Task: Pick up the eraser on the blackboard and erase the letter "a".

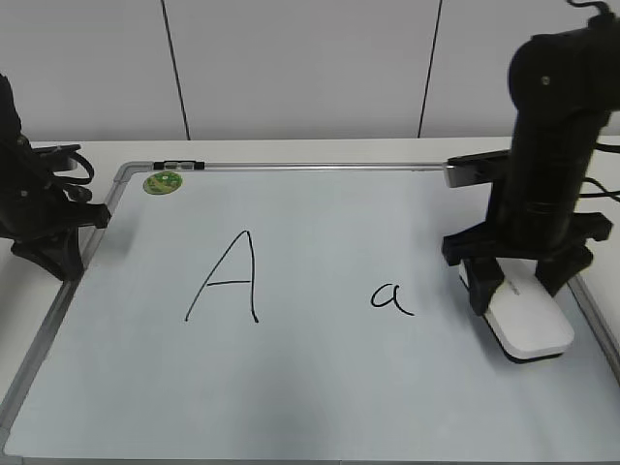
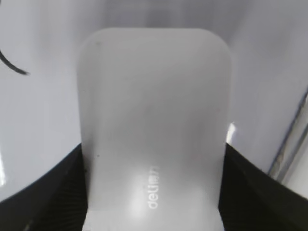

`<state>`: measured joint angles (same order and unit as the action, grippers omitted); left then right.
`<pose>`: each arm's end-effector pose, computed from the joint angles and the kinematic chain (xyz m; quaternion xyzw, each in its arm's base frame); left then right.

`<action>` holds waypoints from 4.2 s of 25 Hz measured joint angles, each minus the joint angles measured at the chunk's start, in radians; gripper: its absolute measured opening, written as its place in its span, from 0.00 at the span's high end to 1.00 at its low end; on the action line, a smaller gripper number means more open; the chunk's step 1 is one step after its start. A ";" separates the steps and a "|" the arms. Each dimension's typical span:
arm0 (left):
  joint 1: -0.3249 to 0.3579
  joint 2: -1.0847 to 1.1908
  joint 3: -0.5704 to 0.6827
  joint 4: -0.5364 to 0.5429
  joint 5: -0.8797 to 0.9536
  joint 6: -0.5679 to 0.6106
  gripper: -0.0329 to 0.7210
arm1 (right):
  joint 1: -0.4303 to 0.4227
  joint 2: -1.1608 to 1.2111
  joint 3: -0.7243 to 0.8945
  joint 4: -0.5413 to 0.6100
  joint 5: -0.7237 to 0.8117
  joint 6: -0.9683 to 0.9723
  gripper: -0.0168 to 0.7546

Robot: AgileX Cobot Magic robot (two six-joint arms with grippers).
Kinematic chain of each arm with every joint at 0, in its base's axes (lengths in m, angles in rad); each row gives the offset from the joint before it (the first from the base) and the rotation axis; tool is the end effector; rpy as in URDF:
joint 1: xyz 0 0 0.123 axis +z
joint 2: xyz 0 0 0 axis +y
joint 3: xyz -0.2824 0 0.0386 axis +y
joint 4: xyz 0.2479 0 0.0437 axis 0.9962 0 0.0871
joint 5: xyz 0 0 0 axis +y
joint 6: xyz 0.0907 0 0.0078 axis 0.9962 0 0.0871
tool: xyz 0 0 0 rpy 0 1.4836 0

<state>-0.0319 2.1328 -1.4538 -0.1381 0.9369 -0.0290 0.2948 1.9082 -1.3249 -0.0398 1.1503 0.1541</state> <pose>0.4071 -0.0231 0.1293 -0.0382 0.9975 -0.0571 0.0193 0.3396 0.0997 0.1859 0.0790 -0.9960 0.0258 0.0329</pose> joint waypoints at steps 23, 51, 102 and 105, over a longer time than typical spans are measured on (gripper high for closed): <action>0.000 0.000 0.000 -0.002 0.000 0.000 0.88 | 0.083 0.343 -0.418 0.073 0.109 -0.066 0.31; 0.002 0.000 -0.001 -0.005 0.002 0.000 0.88 | 0.143 0.190 -0.563 -0.005 0.079 -0.028 0.31; 0.002 0.001 -0.001 -0.008 0.004 0.000 0.87 | -0.220 -0.012 0.084 0.040 -0.048 -0.052 0.31; 0.002 0.001 -0.001 -0.008 0.004 0.000 0.87 | -0.220 0.045 0.012 0.040 -0.018 -0.063 0.31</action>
<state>-0.0297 2.1335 -1.4544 -0.1458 0.9407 -0.0290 0.0749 1.9528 -1.3128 0.0000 1.1320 0.0910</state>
